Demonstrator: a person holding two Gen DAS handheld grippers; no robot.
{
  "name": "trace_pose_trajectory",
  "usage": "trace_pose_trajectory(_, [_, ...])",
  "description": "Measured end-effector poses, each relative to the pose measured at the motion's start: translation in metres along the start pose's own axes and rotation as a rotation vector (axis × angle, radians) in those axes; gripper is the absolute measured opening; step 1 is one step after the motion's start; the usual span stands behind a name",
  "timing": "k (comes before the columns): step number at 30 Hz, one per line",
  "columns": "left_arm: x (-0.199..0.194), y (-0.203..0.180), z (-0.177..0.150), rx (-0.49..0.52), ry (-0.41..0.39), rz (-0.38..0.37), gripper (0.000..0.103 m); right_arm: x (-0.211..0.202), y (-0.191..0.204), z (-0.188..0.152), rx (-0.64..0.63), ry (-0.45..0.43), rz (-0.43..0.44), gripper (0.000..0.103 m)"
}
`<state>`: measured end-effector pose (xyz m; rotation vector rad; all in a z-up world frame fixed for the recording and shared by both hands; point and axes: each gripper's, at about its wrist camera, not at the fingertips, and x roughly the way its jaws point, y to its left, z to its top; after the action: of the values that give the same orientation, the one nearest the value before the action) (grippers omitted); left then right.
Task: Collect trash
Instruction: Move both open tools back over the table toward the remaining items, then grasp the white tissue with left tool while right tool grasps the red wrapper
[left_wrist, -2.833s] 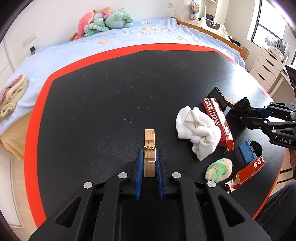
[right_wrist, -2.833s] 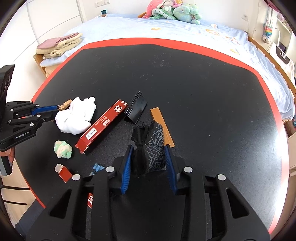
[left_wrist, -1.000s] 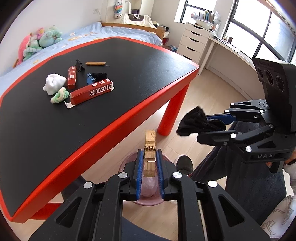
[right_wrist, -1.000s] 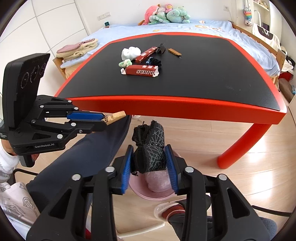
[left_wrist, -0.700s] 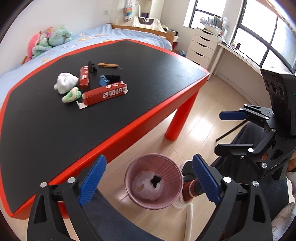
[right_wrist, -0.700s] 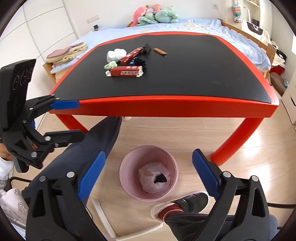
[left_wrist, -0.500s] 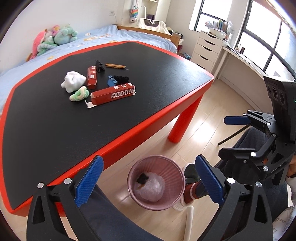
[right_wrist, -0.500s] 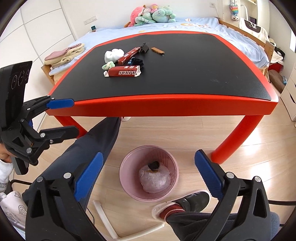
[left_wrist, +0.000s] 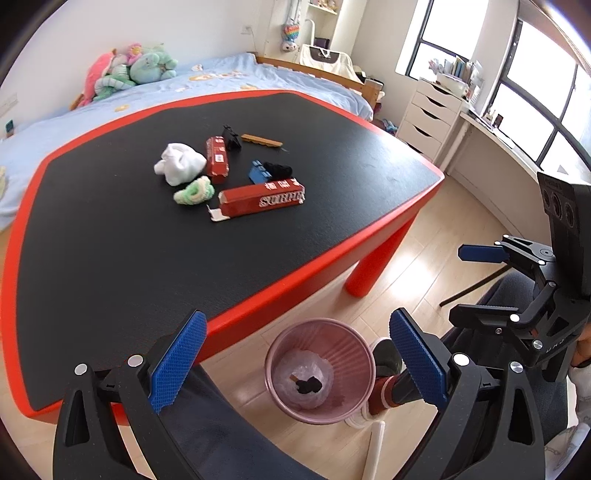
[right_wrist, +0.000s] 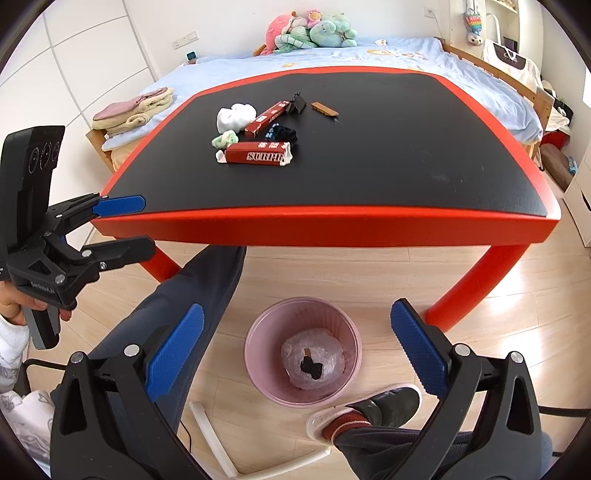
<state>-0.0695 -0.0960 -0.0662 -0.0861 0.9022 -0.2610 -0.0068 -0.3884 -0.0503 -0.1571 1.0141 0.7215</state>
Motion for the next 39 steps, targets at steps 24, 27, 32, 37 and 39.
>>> trace_pose_trajectory(24, [-0.001, 0.071, 0.078, -0.064, -0.076, 0.093, 0.095, 0.024, 0.007, 0.098, -0.184, -0.054, 0.06, 0.099])
trace_pose_trajectory(27, [0.01, 0.079, 0.087, -0.063, -0.062, 0.1, 0.095, 0.036, 0.009, 0.108, -0.213, -0.042, 0.074, 0.099])
trace_pose_trajectory(32, [0.031, 0.093, 0.101, -0.061, -0.036, 0.103, 0.095, 0.061, 0.016, 0.121, -0.283, -0.016, 0.11, 0.099])
trace_pose_trajectory(37, [0.053, 0.107, 0.111, -0.074, -0.011, 0.096, 0.095, 0.085, 0.016, 0.127, -0.301, 0.016, 0.145, 0.089])
trace_pose_trajectory(39, [0.06, 0.112, 0.113, -0.082, -0.004, 0.095, 0.095, 0.095, 0.015, 0.127, -0.301, 0.034, 0.152, 0.08])
